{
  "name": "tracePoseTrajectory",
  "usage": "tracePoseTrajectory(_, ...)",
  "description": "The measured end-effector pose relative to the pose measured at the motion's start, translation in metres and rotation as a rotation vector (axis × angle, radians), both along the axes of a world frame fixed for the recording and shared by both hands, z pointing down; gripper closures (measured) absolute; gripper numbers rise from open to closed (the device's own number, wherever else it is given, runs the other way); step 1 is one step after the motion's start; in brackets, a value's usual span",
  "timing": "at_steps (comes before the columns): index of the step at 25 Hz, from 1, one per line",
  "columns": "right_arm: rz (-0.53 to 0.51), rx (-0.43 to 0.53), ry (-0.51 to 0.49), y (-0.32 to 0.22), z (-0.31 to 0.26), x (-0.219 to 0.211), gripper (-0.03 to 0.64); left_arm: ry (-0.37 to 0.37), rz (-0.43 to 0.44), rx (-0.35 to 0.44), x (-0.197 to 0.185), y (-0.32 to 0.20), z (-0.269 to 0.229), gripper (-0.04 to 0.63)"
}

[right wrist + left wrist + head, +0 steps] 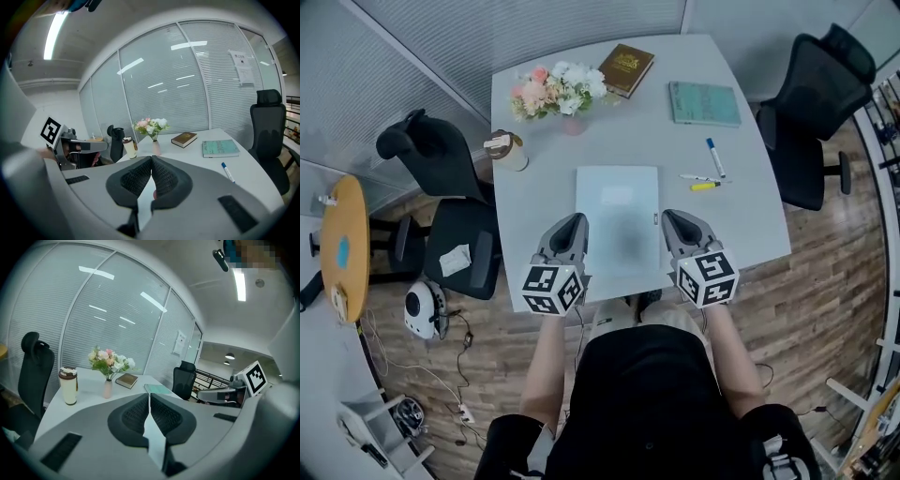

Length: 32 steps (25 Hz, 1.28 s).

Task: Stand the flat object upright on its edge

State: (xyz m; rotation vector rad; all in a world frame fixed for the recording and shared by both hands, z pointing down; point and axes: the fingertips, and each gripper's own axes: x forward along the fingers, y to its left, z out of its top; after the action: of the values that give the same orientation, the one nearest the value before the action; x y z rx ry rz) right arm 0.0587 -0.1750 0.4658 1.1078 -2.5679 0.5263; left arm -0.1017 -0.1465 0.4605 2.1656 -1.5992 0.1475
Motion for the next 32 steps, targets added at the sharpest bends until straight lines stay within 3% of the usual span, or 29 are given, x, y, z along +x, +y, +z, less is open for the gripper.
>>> tracePoseTrajectory(15, 0.102, -0.054, 0.092, -0.023, 0.048, -0.035, 0.538, 0.034, 0.111, -0.08, -0.047, -0.044, 0.057, 0.552)
tracePoseTrajectory(17, 0.115, -0.073, 0.09, -0.025, 0.056, -0.034, 0.537, 0.036, 0.113, -0.097, -0.048, -0.047, 0.064, 0.514)
tracePoseTrajectory(32, 0.176, -0.174, 0.09, -0.051, 0.111, -0.026, 0.501, 0.067, 0.095, -0.201, -0.059, -0.069, 0.128, 0.459)
